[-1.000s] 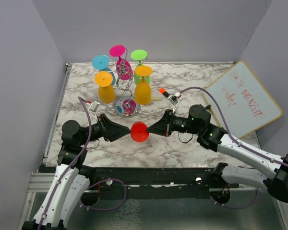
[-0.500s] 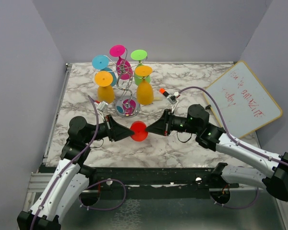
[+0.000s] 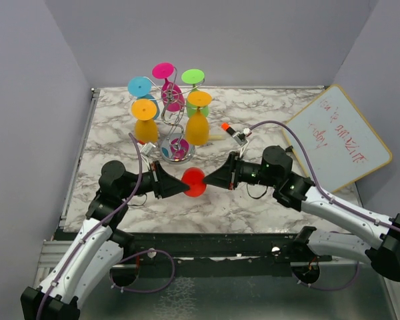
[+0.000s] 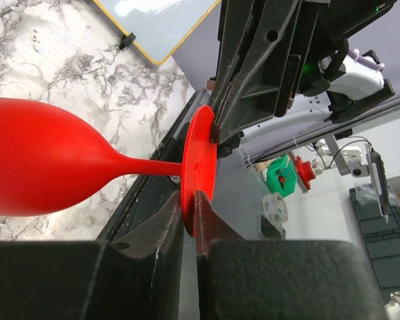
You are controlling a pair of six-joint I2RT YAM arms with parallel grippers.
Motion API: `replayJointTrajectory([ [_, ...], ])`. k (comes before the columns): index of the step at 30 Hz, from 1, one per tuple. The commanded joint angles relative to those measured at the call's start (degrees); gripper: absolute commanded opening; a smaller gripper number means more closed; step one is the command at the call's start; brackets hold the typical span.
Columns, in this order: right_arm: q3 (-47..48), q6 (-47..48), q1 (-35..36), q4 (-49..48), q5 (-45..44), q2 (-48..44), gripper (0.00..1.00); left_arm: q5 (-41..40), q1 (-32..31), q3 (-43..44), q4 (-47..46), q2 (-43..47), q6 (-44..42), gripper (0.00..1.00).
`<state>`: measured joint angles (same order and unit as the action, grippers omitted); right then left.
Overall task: Take the wine glass off the wine glass rack
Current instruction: Place the wine glass at the center of the board.
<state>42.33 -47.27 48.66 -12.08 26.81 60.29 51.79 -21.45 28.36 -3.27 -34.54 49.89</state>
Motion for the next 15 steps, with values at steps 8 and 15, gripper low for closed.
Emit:
replayJointTrajectory([
  [8, -1.22, 1.4, 0.19, 1.11, -0.72, -2.9, 0.04, -2.73, -2.26, 1.21, 0.39, -1.87, -2.8, 0.0],
  [15, -1.0, 2.49, 0.18, 1.54, 0.65, -3.2, 0.22, -1.37, -2.97, 1.15, 0.43, -1.88, -3.39, 0.0],
])
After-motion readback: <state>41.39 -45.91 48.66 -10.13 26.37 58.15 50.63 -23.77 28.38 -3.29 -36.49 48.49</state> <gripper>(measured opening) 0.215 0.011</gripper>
